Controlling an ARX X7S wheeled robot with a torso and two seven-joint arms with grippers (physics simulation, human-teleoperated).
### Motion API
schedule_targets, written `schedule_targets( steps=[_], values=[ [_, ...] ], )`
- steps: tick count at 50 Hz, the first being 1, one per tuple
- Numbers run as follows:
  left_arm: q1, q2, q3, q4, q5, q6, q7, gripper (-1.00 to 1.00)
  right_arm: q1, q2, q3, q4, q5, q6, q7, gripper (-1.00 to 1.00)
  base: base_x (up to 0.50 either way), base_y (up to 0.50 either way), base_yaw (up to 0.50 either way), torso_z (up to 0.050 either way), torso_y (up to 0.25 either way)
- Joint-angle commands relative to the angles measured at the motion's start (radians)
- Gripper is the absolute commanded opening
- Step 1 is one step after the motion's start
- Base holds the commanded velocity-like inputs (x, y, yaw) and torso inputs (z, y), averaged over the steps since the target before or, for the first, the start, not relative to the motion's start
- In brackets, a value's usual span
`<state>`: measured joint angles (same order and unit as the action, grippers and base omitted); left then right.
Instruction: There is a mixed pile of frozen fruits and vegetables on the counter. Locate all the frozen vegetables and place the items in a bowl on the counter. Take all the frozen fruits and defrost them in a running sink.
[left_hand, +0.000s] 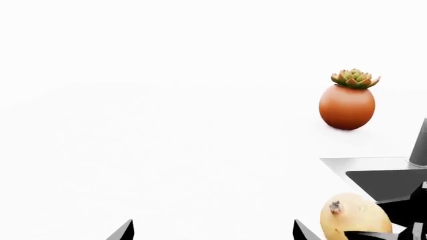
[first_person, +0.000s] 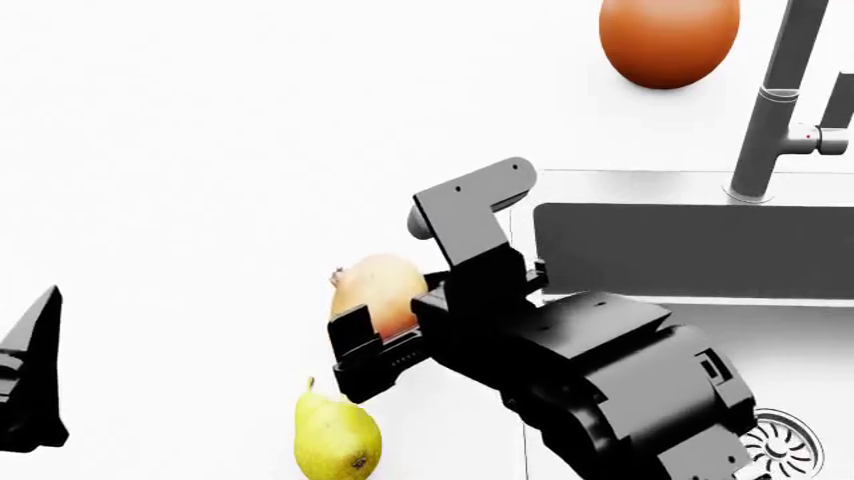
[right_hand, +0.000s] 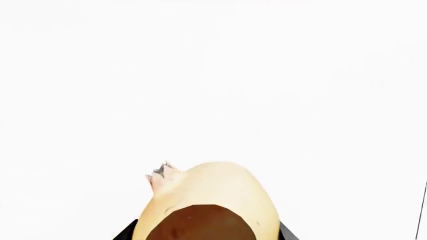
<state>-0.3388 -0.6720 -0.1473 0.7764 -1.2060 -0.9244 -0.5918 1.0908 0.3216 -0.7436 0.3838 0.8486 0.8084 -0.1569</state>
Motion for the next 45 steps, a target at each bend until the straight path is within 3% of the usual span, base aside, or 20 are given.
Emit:
schedule_targets(
  steps=[1,15,24,32,41,45],
  values=[
    [0.011,-0.01,-0.004,0.016,-0.03,0.0,0.005,1.0,0.0,0.075,0.091,-0.202,0.032,0.028,0.13,-1.0,0.0,0.0,0.0,0.0,0.0],
    [-0.02,0.056,0.128,0.053,-0.016,-0.031,0.0,1.0,-0.049,0.199,0.255,-0.512,0.15,0.086,0.361,-1.0,0.0,0.0,0.0,0.0,0.0],
    [-0.138,0.159,0.222,0.041,-0.136,-0.093,-0.132,1.0,-0.049,0.27,0.328,-0.645,0.192,0.123,0.483,-1.0,0.0,0.0,0.0,0.0,0.0],
    [-0.248,0.226,0.317,-0.006,-0.262,-0.158,-0.251,1.0,-0.085,0.284,0.327,-0.674,0.181,0.112,0.503,-1.0,0.0,0.0,0.0,0.0,0.0],
    [-0.281,0.247,0.39,-0.049,-0.346,-0.207,-0.337,1.0,-0.093,0.29,0.33,-0.673,0.188,0.111,0.502,-1.0,0.0,0.0,0.0,0.0,0.0],
    [-0.253,0.266,0.42,-0.05,-0.313,-0.21,-0.319,1.0,-0.096,0.288,0.323,-0.67,0.185,0.109,0.495,-1.0,0.0,0.0,0.0,0.0,0.0]
  ],
)
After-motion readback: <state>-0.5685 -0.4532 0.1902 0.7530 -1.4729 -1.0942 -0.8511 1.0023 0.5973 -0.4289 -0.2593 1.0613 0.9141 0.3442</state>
